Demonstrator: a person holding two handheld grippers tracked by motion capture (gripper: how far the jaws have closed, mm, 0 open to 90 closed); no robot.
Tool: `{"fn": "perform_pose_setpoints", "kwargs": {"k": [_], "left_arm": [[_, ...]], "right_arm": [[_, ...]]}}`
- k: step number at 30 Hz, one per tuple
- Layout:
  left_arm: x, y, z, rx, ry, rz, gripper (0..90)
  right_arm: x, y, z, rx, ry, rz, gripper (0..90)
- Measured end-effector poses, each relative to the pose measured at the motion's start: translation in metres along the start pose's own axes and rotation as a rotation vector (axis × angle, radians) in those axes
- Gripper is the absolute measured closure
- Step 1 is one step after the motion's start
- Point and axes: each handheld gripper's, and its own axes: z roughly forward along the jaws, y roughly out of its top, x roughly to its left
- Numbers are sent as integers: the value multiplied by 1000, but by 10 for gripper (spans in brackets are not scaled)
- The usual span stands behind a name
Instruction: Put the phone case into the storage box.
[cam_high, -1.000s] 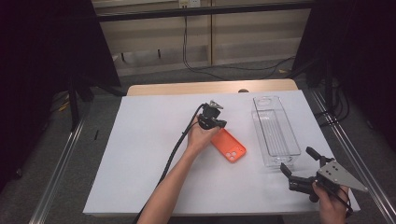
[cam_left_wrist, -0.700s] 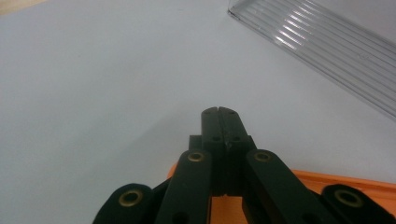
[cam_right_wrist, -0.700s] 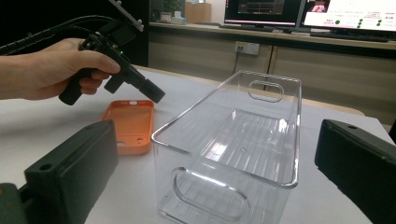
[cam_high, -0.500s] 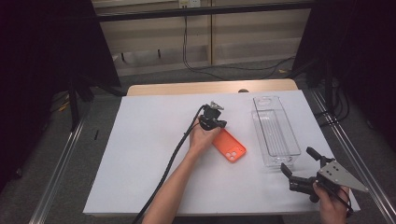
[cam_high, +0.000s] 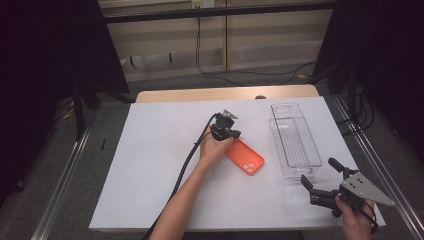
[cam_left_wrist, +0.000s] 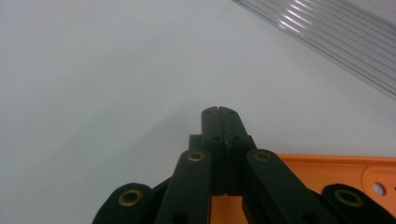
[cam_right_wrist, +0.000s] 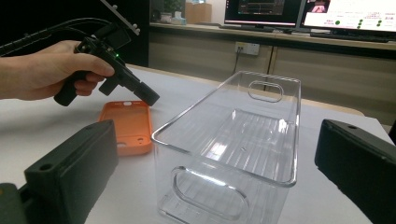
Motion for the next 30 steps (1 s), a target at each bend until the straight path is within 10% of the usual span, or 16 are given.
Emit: {"fn": "perform_pose_setpoints", "kwargs": {"k": [30], "left_arm": [[-8, -22, -26, 23, 17, 34, 900]], "right_arm": [[1, 0, 3, 4, 0, -4, 0]]}}
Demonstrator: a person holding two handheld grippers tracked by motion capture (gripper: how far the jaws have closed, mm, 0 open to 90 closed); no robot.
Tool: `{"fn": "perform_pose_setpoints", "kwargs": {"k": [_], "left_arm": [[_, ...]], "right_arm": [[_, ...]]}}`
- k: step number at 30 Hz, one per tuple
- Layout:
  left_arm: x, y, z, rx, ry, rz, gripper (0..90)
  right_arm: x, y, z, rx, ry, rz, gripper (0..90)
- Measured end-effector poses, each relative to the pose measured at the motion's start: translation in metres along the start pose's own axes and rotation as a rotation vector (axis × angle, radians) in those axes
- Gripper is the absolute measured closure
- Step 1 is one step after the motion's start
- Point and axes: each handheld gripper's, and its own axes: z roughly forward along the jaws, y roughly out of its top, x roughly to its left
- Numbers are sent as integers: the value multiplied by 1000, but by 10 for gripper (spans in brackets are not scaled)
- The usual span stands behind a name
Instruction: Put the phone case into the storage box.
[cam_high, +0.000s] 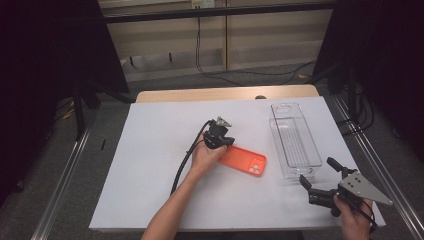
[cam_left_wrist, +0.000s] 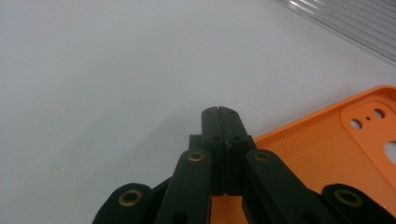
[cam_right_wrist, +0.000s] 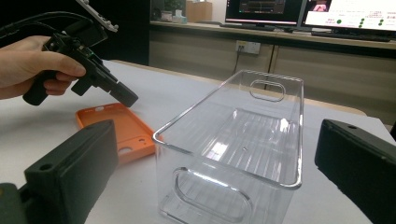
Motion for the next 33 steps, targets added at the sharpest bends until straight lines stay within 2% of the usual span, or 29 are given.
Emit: {"fn": "perform_pose_setpoints", "kwargs": {"k": [6, 13, 33], "left_arm": [[-1, -5, -3, -9, 1, -17, 900], [-4, -6, -6, 9, 7, 16, 900], [-5, -10, -15, 49, -29, 45, 900]], "right_arm": [[0, 0, 0, -1, 0, 1, 0], [0, 0, 0, -9, 4, 0, 0], [1, 0, 0, -4, 8, 1, 0]]}}
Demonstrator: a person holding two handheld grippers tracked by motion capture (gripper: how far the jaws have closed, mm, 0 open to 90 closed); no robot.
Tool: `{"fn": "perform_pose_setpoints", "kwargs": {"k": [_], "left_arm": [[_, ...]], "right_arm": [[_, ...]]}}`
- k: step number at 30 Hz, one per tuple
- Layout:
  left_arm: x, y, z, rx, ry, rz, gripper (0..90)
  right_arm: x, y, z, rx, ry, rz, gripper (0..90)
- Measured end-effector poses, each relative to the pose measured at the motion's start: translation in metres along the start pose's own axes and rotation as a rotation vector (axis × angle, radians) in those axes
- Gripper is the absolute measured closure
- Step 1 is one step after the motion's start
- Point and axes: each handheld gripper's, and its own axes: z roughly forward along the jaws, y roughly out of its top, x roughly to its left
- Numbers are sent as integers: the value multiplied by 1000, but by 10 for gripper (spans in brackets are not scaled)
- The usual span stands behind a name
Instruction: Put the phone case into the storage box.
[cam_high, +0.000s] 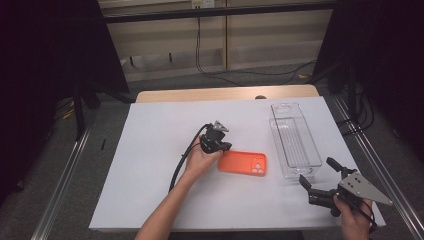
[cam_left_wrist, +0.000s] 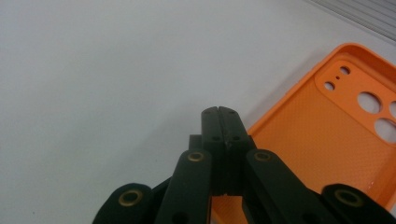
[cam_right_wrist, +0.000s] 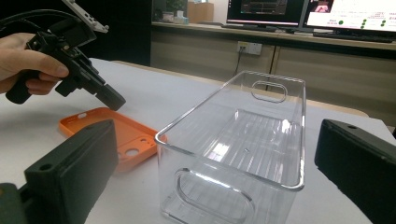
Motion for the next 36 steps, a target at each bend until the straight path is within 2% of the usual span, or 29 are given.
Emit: {"fn": "perform_pose_setpoints", "kwargs": {"k": [11, 18, 23, 31, 36], "left_arm": [[-4, -4, -5, 10, -7, 21, 900], [-8, -8, -8, 10, 8, 42, 900], [-10, -11, -10, 3, 2, 43, 900], [-14, -15, -15, 18, 2, 62, 900], [-17, -19, -19, 8, 4, 69, 900]], "right_arm": [[1, 0, 1, 2, 2, 1, 0], [0, 0, 1, 1, 1, -2, 0], [0, 0, 1, 1, 1, -1, 0], [0, 0, 2, 2, 1, -1, 0], [0, 0, 2, 3, 2, 0, 0]]}}
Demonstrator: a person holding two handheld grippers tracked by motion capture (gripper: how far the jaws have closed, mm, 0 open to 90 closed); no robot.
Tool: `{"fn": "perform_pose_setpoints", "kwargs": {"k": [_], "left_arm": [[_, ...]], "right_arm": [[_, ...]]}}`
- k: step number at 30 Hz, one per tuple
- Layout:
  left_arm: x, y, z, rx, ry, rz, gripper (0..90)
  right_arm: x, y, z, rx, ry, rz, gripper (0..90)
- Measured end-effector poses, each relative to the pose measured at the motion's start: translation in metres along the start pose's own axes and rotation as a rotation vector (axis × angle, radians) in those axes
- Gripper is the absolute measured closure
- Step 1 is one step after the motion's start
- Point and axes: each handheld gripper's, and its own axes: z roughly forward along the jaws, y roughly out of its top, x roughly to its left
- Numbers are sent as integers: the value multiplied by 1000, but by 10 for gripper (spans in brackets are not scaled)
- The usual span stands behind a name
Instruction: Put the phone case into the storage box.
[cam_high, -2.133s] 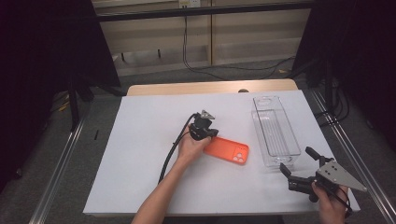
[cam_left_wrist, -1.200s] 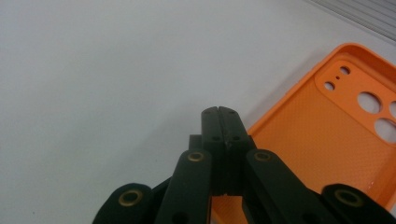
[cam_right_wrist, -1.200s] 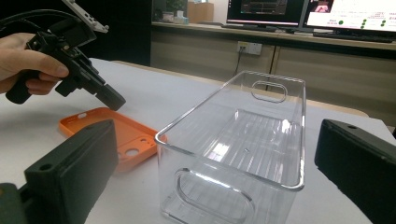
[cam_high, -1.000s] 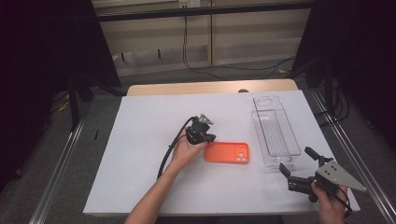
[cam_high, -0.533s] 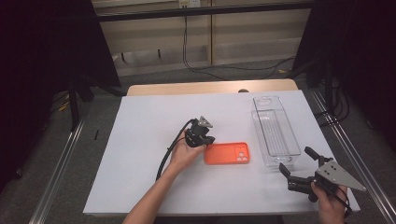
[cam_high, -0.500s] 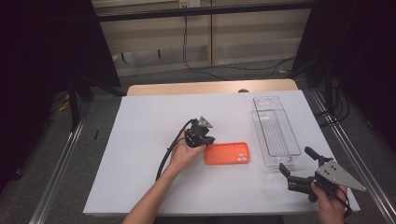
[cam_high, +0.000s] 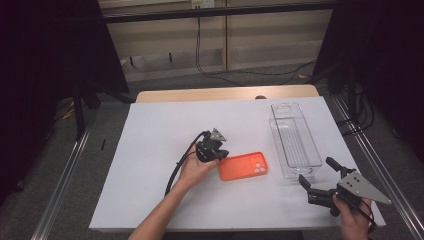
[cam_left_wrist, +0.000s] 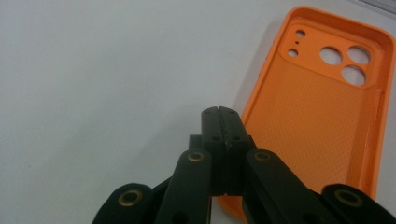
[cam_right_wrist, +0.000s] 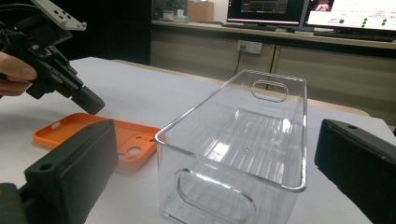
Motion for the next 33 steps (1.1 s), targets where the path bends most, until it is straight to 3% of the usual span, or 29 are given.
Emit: {"fn": "perform_pose_setpoints", "kwargs": {"k": [18, 27, 33], "left_arm": [[-10, -10, -10, 7, -3, 43, 900], [-10, -15, -13, -9, -36, 6, 900], [-13, -14, -14, 10, -44, 16, 900]], "right_arm": [[0, 0, 1, 0, 0, 0, 0], [0, 1, -2, -4, 7, -2, 0], [1, 0, -2, -3, 6, 6, 0]]}}
